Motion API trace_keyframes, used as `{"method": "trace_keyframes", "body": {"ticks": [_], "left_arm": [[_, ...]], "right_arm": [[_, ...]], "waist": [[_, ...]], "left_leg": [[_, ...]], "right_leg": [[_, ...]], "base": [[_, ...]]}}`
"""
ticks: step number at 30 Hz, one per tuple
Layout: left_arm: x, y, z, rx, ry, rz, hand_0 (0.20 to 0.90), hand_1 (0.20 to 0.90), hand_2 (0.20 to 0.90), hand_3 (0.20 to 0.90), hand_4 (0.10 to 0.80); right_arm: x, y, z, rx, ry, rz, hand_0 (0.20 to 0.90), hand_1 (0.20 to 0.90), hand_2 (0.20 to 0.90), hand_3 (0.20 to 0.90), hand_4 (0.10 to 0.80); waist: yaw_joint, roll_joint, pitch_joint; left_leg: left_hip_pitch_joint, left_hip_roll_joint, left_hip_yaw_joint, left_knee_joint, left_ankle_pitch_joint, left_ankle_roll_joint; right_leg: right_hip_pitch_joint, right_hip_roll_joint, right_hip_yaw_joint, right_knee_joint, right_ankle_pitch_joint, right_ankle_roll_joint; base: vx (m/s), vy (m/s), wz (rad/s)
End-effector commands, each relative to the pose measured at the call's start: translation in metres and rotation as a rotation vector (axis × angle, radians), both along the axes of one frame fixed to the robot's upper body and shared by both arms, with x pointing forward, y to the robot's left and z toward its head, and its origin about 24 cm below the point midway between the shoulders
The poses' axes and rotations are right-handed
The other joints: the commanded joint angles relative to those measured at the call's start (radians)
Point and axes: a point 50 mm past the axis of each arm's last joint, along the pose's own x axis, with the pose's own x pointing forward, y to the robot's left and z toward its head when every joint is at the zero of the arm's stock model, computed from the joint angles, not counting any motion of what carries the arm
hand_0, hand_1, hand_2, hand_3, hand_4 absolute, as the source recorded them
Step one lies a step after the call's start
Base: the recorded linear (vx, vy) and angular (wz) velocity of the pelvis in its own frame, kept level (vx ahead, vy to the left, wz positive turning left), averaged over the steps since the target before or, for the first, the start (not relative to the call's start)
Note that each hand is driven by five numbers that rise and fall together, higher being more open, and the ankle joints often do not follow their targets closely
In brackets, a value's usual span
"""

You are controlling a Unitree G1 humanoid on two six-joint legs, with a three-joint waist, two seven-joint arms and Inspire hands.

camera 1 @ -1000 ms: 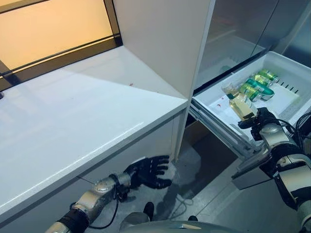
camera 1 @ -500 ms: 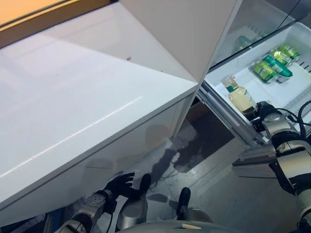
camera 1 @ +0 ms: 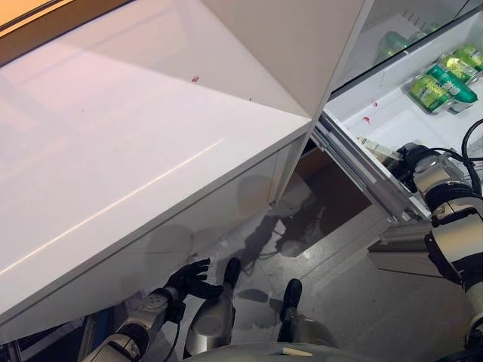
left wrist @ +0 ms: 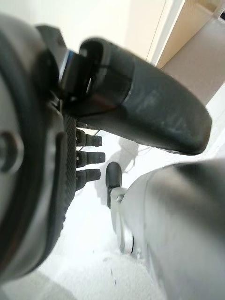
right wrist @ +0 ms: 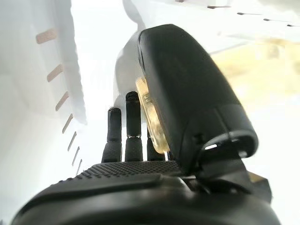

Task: Put drinks into fridge and close the fridge

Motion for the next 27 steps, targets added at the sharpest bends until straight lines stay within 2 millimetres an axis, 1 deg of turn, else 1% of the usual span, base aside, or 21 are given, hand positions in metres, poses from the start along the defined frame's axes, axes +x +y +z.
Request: {"method": "trace_keyframes", "body": {"ticks": [1,2,3,5,6,9,10,13,15,16,17,19,21,24,25,26,27], "left_arm": [[-0.004,0.001,-0.001,0.030,0.013,-0.060,0.900,0.900,0.900,0.900,0.800],[-0.006,0.001,-0.002,0.032,0.020,-0.053,0.900,0.900,0.900,0.900,0.800],[-0.008,0.002,-0.003,0.032,0.026,-0.046,0.900,0.900,0.900,0.900,0.800],[-0.014,0.002,-0.007,0.037,0.045,-0.031,0.900,0.900,0.900,0.900,0.800],[-0.017,0.003,-0.009,0.040,0.053,-0.023,0.900,0.900,0.900,0.900,0.800],[-0.028,0.002,-0.015,0.052,0.086,-0.013,0.900,0.900,0.900,0.900,0.800],[-0.035,0.002,-0.019,0.061,0.113,-0.007,0.900,0.900,0.900,0.900,0.800],[-0.045,0.003,-0.024,0.068,0.148,-0.001,0.900,0.900,0.900,0.900,0.800],[-0.051,0.002,-0.026,0.068,0.169,-0.005,0.900,0.900,0.900,0.900,0.800],[-0.053,0.002,-0.027,0.067,0.177,-0.008,0.900,0.900,0.900,0.900,0.800],[-0.054,0.001,-0.027,0.066,0.182,-0.009,0.900,0.900,0.900,0.900,0.800],[-0.056,0.000,-0.028,0.067,0.193,-0.018,0.900,0.900,0.900,0.900,0.800],[-0.057,-0.002,-0.029,0.064,0.204,-0.023,0.900,0.900,0.900,0.900,0.800],[-0.063,-0.003,-0.031,0.061,0.221,-0.029,0.900,0.900,0.900,0.900,0.800],[-0.066,-0.005,-0.033,0.058,0.232,-0.039,0.900,0.900,0.900,0.900,0.800],[-0.067,-0.005,-0.033,0.058,0.235,-0.041,0.900,0.900,0.900,0.900,0.800],[-0.072,-0.006,-0.035,0.058,0.250,-0.049,0.900,0.900,0.900,0.900,0.800]], "right_arm": [[0.026,0.027,0.081,0.069,-0.407,0.099,0.900,0.900,0.900,0.900,0.800],[0.028,0.036,0.086,0.180,-0.516,0.108,0.900,0.900,0.900,0.900,0.800],[0.030,0.042,0.091,0.254,-0.599,0.117,0.900,0.900,0.900,0.900,0.800],[0.029,0.060,0.106,0.400,-0.847,0.177,0.900,0.900,0.900,0.900,0.800],[0.026,0.067,0.117,0.416,-0.993,0.196,0.900,0.900,0.900,0.900,0.800],[0.016,0.078,0.128,0.454,-1.165,0.247,0.900,0.900,0.900,0.900,0.800],[0.007,0.079,0.133,0.436,-1.236,0.269,0.900,0.900,0.900,0.900,0.800],[-0.005,0.072,0.142,0.413,-1.303,0.281,0.900,0.900,0.900,0.900,0.800],[-0.015,0.062,0.146,0.411,-1.361,0.268,0.900,0.900,0.900,0.900,0.800],[-0.020,0.056,0.147,0.429,-1.385,0.255,0.900,0.900,0.900,0.900,0.800],[-0.024,0.049,0.148,0.483,-1.422,0.232,0.900,0.900,0.900,0.900,0.800],[-0.030,0.034,0.139,0.627,-1.461,0.172,0.900,0.900,0.900,0.900,0.800],[-0.036,0.020,0.123,0.724,-1.497,0.100,0.900,0.900,0.900,0.900,0.800],[-0.043,0.011,0.106,0.736,-1.531,0.020,0.900,0.900,0.900,0.900,0.800],[-0.047,0.005,0.097,0.731,-1.544,-0.030,0.900,0.900,0.900,0.900,0.800],[-0.048,0.004,0.094,0.730,-1.544,-0.041,0.900,0.900,0.900,0.900,0.800],[-0.053,-0.001,0.083,0.727,-1.547,-0.094,0.900,0.900,0.900,0.900,0.800]], "waist": [[-0.002,-0.048,-0.035],[-0.008,-0.049,-0.038],[-0.013,-0.050,-0.040],[-0.029,-0.052,-0.052],[-0.037,-0.053,-0.058],[-0.054,-0.057,-0.080],[-0.069,-0.059,-0.098],[-0.091,-0.062,-0.129],[-0.105,-0.066,-0.154],[-0.113,-0.068,-0.167],[-0.119,-0.069,-0.178],[-0.128,-0.073,-0.197],[-0.136,-0.077,-0.207],[-0.139,-0.083,-0.211],[-0.138,-0.086,-0.209],[-0.136,-0.087,-0.207],[-0.132,-0.089,-0.200]], "left_leg": [[0.015,-0.029,0.095,0.019,-0.072,0.042],[0.020,-0.028,0.100,0.020,-0.075,0.042],[0.026,-0.028,0.105,0.020,-0.078,0.042],[0.042,-0.028,0.117,0.024,-0.088,0.042],[0.047,-0.028,0.121,0.024,-0.092,0.043],[0.064,-0.030,0.134,0.026,-0.102,0.045],[0.080,-0.033,0.143,0.023,-0.108,0.048],[0.101,-0.035,0.156,0.017,-0.115,0.052],[0.118,-0.036,0.166,0.013,-0.121,0.054],[0.127,-0.037,0.171,0.012,-0.126,0.056],[0.135,-0.038,0.174,0.012,-0.130,0.058],[0.148,-0.041,0.183,0.021,-0.141,0.061],[0.156,-0.049,0.188,0.048,-0.162,0.066],[0.158,-0.061,0.193,0.108,-0.194,0.074],[0.157,-0.069,0.190,0.142,-0.211,0.079],[0.156,-0.071,0.189,0.156,-0.218,0.081],[0.152,-0.079,0.182,0.195,-0.238,0.086]], "right_leg": [[-0.032,0.005,0.074,0.055,0.000,-0.016],[-0.029,0.006,0.076,0.057,-0.002,-0.017],[-0.026,0.007,0.079,0.058,-0.004,-0.018],[-0.018,0.009,0.087,0.064,-0.010,-0.020],[-0.014,0.009,0.091,0.065,-0.012,-0.020],[-0.003,0.010,0.103,0.066,-0.017,-0.018],[0.007,0.010,0.111,0.065,-0.019,-0.016],[0.021,0.010,0.126,0.062,-0.022,-0.013],[0.033,0.011,0.138,0.060,-0.023,-0.010],[0.038,0.010,0.144,0.062,-0.025,-0.008],[0.043,0.009,0.150,0.063,-0.027,-0.007],[0.054,0.006,0.162,0.066,-0.030,-0.005],[0.066,0.001,0.175,0.072,-0.032,-0.004],[0.084,-0.008,0.191,0.081,-0.035,-0.004],[0.094,-0.012,0.198,0.088,-0.038,-0.005],[0.097,-0.014,0.200,0.092,-0.040,-0.005],[0.105,-0.018,0.206,0.106,-0.045,-0.006]], "base": [[0.020,0.039,-0.01],[0.027,0.056,-0.03],[0.028,0.062,-0.05],[0.039,0.065,-0.10],[0.046,0.058,-0.10],[0.052,0.064,-0.08],[0.058,0.089,-0.08],[0.066,0.090,-0.10],[0.074,0.076,-0.18],[0.064,0.065,-0.16],[0.077,0.074,-0.19],[0.082,0.056,-0.21],[0.089,0.047,-0.10],[0.101,0.036,-0.17],[0.113,0.024,-0.17],[0.156,0.019,-0.18],[0.144,0.008,-0.15]]}}
